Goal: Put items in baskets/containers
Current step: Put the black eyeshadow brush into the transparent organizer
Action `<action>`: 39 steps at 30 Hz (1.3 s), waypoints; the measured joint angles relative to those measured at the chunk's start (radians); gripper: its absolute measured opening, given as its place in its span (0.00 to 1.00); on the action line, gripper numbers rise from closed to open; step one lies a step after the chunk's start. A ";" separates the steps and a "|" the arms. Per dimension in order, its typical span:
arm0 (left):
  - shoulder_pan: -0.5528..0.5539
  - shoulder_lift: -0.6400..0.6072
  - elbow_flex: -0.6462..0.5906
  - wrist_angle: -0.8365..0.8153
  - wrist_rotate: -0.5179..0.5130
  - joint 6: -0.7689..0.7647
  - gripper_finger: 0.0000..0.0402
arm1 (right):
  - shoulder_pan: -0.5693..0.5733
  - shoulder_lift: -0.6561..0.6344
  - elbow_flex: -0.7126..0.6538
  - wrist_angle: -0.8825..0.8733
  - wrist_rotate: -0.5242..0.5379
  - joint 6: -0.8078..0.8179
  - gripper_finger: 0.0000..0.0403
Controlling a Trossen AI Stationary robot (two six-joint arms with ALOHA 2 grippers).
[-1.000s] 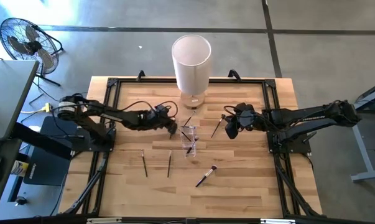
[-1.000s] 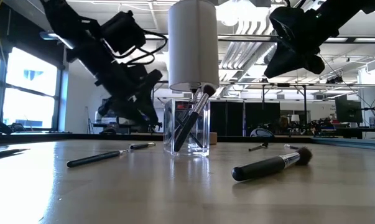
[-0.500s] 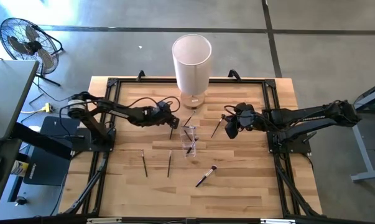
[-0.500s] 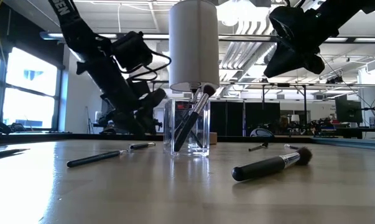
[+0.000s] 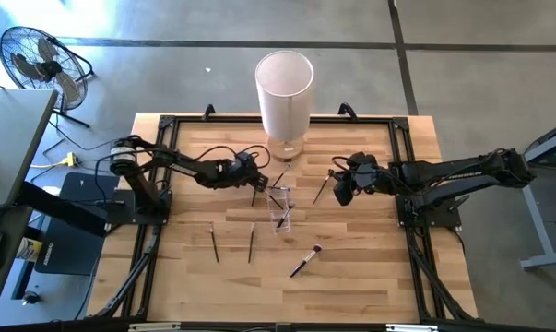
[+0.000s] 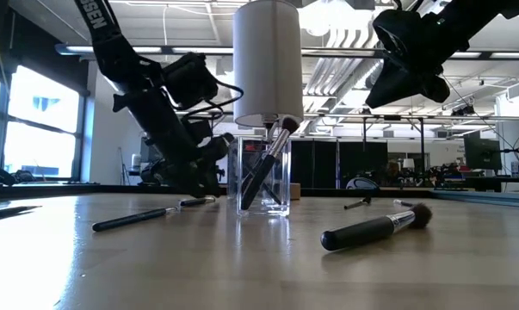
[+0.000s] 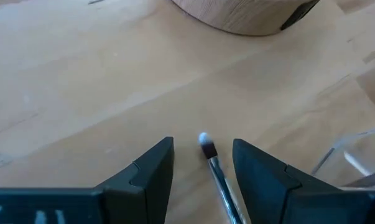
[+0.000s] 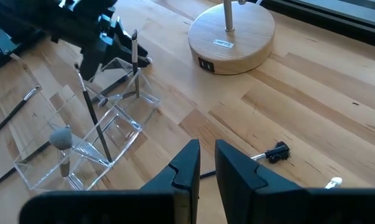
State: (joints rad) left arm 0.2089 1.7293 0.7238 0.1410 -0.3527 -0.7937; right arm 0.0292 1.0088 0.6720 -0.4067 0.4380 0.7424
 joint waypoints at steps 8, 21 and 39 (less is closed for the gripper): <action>0.007 0.037 0.047 -0.018 -0.027 0.004 0.41 | 0.000 0.000 0.000 0.000 -0.014 0.001 0.11; 0.017 0.068 0.055 -0.147 0.050 -0.003 0.03 | 0.000 0.000 0.000 0.000 -0.018 -0.001 0.11; -0.079 -0.376 0.045 -0.498 -0.054 0.002 0.00 | 0.000 0.000 0.000 -0.002 -0.017 -0.026 0.11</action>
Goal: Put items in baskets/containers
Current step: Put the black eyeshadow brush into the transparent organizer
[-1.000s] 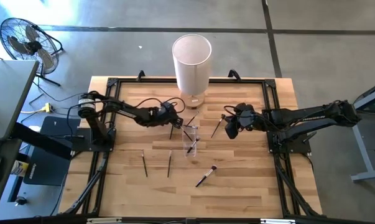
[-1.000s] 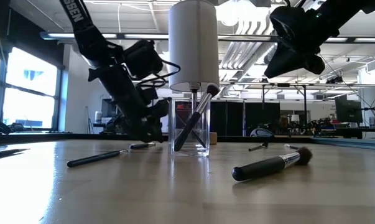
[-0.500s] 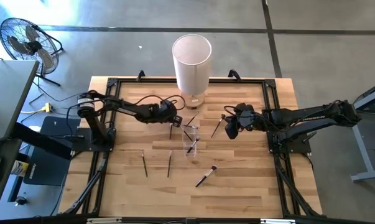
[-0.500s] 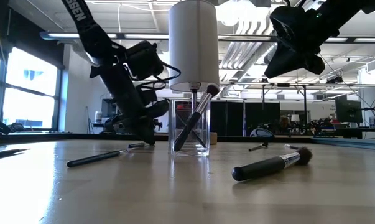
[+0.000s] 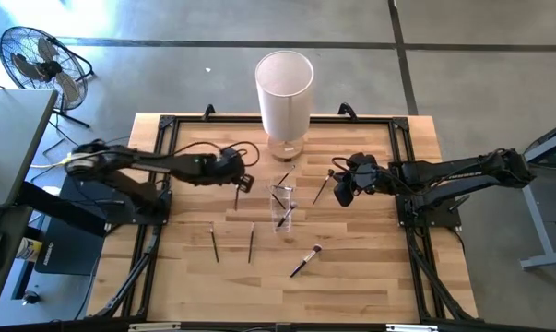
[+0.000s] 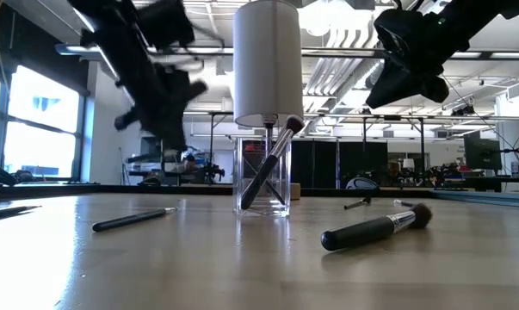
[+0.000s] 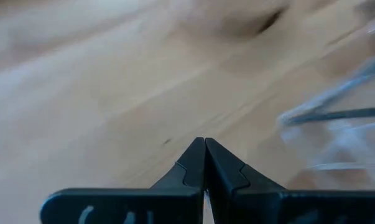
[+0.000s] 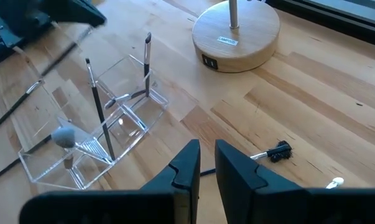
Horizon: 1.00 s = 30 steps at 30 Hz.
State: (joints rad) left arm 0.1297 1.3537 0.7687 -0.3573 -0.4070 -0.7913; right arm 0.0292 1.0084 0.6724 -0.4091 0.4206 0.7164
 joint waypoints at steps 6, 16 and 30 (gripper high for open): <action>-0.140 -0.167 0.003 0.069 -0.161 0.008 0.00 | 0.000 0.000 0.000 0.003 0.005 -0.025 0.11; -0.241 -0.176 0.005 0.538 -0.127 0.485 0.00 | 0.000 0.000 0.000 0.010 -0.003 -0.064 0.11; -0.241 0.059 -0.012 0.973 -0.006 0.839 0.00 | 0.000 0.000 0.000 0.009 -0.013 -0.096 0.11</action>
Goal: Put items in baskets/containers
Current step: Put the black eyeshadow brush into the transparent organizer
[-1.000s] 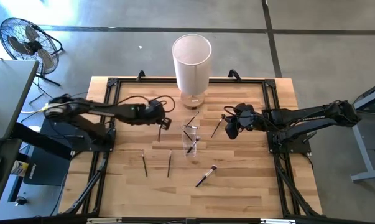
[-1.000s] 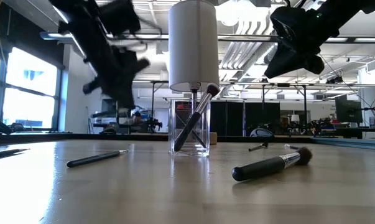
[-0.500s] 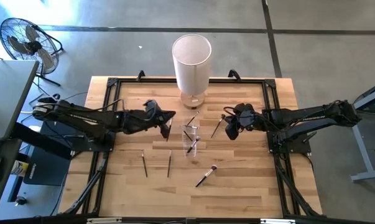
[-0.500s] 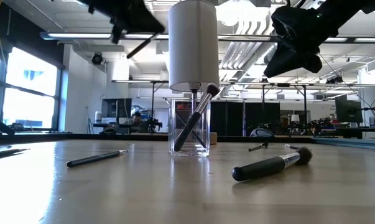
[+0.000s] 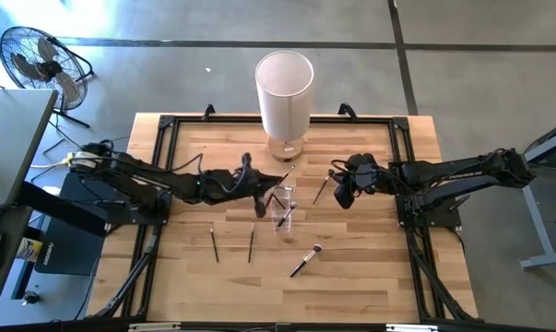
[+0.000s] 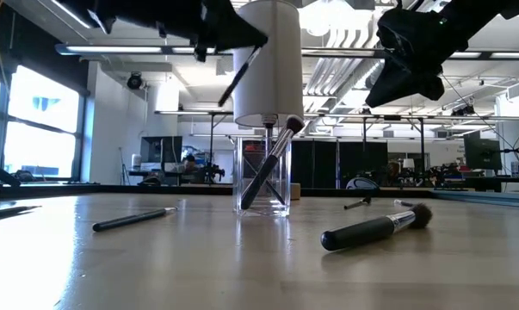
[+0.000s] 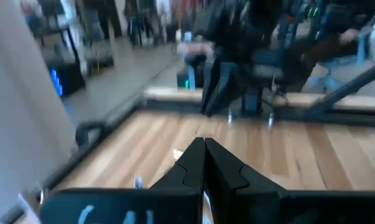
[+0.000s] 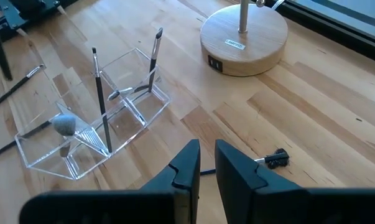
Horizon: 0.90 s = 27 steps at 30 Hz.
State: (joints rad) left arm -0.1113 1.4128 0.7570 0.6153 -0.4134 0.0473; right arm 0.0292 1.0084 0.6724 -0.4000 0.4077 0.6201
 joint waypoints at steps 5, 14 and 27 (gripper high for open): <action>0.007 0.073 -0.034 0.263 0.060 0.116 0.00 | 0.000 0.000 0.000 0.002 -0.035 0.007 0.11; 0.123 0.213 -0.084 0.547 0.280 0.132 0.00 | 0.000 0.000 0.000 0.016 -0.081 0.029 0.11; 0.164 0.326 -0.081 0.544 0.357 0.098 0.00 | 0.000 0.000 0.000 0.017 -0.086 0.140 0.11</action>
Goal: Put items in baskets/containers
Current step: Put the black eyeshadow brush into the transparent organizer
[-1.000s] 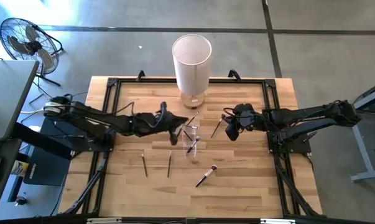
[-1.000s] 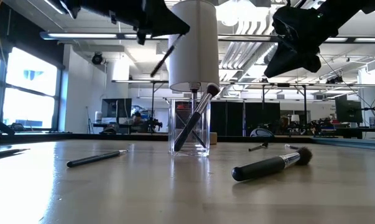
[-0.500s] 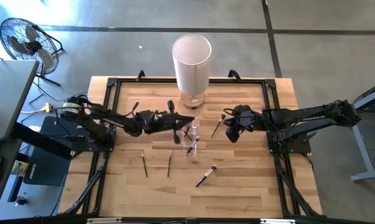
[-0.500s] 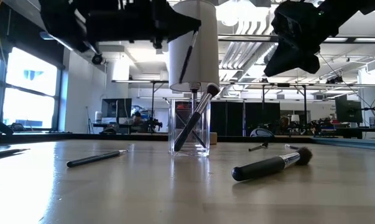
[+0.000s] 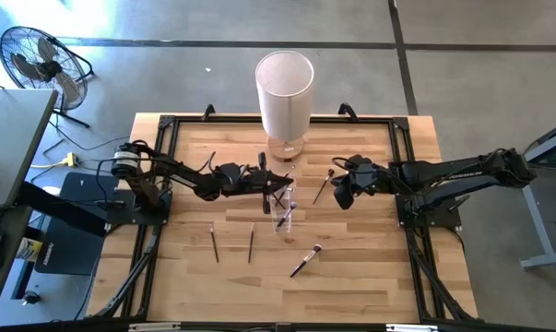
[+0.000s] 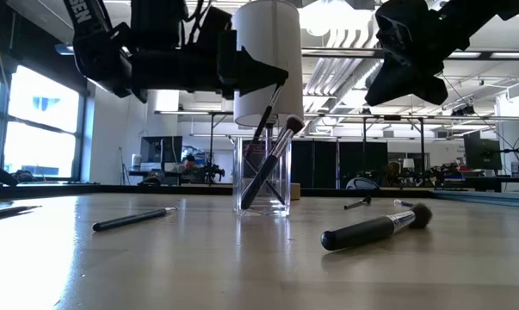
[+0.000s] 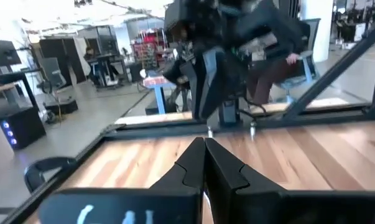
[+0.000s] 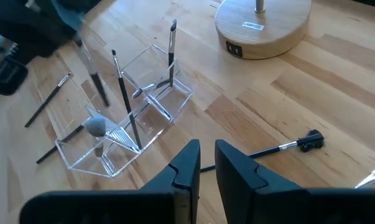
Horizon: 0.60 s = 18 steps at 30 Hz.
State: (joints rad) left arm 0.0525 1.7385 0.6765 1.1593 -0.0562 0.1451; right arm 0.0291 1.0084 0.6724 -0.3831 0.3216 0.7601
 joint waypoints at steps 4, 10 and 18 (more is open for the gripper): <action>0.000 0.000 0.000 -0.058 -0.011 0.005 0.01 | 0.000 0.000 0.000 0.007 -0.016 0.005 0.11; 0.000 -0.001 0.000 -0.074 -0.036 0.007 0.01 | 0.000 0.000 0.000 0.007 0.011 0.026 0.11; 0.000 -0.001 0.000 -0.140 -0.024 0.008 0.01 | 0.000 0.000 0.000 0.006 0.012 0.048 0.10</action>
State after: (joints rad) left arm 0.0521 1.7374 0.6769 1.0193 -0.0800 0.1528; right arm 0.0288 1.0084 0.6724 -0.3767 0.3332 0.8081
